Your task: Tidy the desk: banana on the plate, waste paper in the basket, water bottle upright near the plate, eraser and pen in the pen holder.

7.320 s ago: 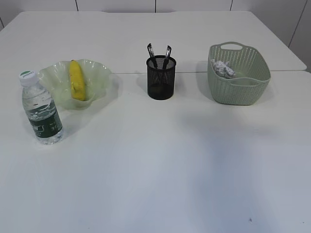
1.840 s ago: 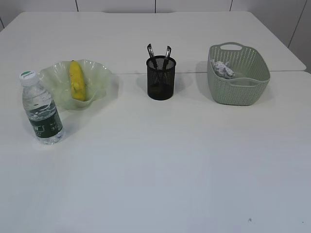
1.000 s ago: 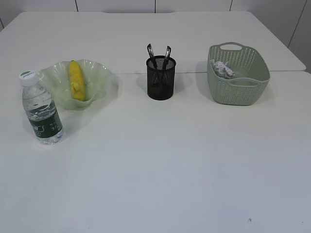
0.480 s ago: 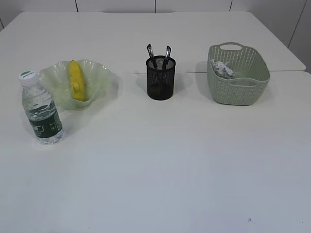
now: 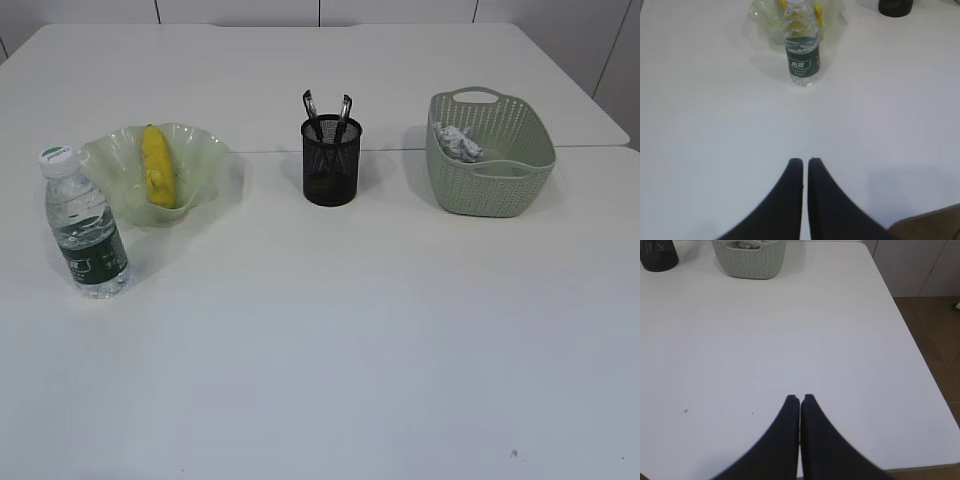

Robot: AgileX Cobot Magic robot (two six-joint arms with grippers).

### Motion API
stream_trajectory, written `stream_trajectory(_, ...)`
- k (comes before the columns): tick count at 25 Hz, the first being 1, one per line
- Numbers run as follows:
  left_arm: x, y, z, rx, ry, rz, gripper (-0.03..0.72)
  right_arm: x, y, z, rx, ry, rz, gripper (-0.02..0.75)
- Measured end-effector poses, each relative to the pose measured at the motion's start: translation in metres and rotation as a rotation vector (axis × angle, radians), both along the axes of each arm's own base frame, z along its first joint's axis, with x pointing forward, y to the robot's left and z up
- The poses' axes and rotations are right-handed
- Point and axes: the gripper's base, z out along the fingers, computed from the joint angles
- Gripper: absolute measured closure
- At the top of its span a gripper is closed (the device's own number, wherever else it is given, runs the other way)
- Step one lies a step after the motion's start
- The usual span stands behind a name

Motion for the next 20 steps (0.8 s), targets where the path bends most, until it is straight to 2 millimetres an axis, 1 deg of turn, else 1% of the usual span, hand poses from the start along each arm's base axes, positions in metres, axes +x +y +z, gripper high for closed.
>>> stream_trajectory(12, 0.0006, -0.0005, 0.0000, 0.000, 0.000, 0.059, 0.689, -0.0001, 0.0001, 0.0000, -0.001, 0.000, -0.009, 0.750)
stream_trajectory(20, 0.0007, -0.0007, 0.0000, -0.001, 0.000, 0.068, 0.689, -0.0008, 0.0002, 0.0001, -0.004, 0.000, -0.047, 0.750)
